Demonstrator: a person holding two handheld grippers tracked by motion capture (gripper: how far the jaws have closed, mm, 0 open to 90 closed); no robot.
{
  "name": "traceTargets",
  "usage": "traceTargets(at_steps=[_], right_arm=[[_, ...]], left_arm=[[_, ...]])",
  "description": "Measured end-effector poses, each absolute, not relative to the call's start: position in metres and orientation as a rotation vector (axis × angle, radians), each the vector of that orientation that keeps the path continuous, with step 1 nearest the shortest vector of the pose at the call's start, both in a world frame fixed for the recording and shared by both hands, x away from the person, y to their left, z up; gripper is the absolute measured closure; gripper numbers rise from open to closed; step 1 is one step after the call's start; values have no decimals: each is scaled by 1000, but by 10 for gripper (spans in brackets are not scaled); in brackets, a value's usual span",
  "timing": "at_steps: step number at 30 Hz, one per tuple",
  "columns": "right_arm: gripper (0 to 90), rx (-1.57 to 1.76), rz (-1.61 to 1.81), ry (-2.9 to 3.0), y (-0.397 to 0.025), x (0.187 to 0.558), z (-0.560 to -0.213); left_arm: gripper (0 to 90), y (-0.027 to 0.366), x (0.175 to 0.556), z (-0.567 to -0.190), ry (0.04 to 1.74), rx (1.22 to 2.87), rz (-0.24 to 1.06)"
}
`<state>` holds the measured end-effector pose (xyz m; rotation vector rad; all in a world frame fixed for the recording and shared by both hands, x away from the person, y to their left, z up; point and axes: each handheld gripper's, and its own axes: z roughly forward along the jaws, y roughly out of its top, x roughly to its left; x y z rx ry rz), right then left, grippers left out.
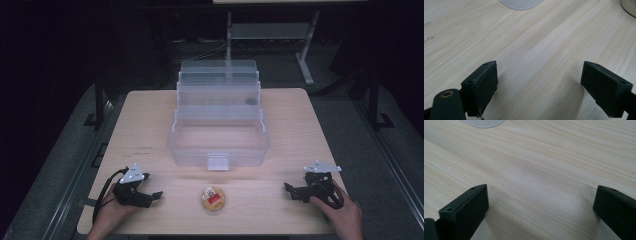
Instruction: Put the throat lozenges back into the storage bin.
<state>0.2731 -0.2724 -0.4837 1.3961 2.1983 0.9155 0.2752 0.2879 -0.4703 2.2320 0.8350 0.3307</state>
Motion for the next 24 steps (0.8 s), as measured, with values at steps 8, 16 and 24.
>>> traceTargets(at_steps=[8, 16, 24], right_arm=[[0, 1396, 916, 2198, -272, 273, -484], [0, 1395, 917, 2199, -272, 273, -484], [0, 1395, 917, 2199, -272, 273, -484]], left_arm=[[135, 285, 275, -463, 824, 2227, 325], [137, 280, 275, -458, 806, 2233, 313], [138, 273, 275, -453, 784, 2243, 302]])
